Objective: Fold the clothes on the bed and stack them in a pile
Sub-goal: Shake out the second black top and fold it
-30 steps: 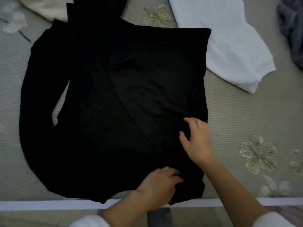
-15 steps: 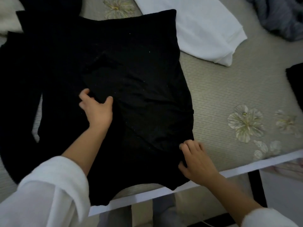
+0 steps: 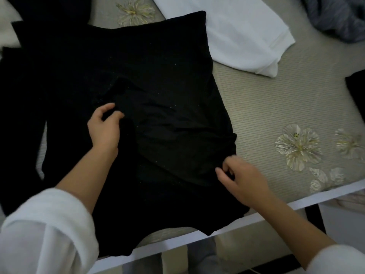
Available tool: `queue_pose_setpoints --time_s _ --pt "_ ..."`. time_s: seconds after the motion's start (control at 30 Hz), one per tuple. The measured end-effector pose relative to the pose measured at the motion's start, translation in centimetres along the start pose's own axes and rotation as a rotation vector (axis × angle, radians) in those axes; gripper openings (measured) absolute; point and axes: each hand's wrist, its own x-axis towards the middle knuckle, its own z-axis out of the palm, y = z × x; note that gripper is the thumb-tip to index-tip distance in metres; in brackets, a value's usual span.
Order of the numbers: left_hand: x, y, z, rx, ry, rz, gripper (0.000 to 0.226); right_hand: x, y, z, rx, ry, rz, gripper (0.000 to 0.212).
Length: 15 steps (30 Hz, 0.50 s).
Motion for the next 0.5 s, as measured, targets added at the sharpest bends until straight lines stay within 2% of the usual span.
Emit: queue_pose_setpoints --time_s 0.03,0.07,0.17,0.23,0.37,0.43,0.5 --pt "0.7 0.4 0.1 -0.019 -0.014 0.007 0.037 1.2 -0.7 0.3 -0.023 0.072 -0.019 0.022" --pt "1.5 0.8 0.2 -0.032 -0.028 0.017 0.04 2.4 -1.3 0.7 -0.082 0.09 -0.023 0.027" --pt "3.2 1.2 -0.8 0.034 -0.035 0.14 0.055 5.0 -2.6 2.0 -0.27 -0.199 0.076 0.079" --pt "3.8 0.8 -2.2 0.113 -0.076 0.229 0.064 5.8 -3.0 3.0 -0.326 -0.317 0.126 0.094" --pt "5.0 -0.3 -4.2 0.572 -0.181 0.315 0.077 5.6 -3.7 3.3 -0.356 -0.307 0.199 0.098" --pt "5.1 0.1 -4.5 0.646 -0.218 0.351 0.078 5.5 -4.6 3.6 -0.382 -0.268 0.192 0.098" --pt "4.9 0.6 -5.0 0.618 -0.201 0.36 0.078 6.1 -6.2 4.2 -0.377 -0.222 0.092 0.096"
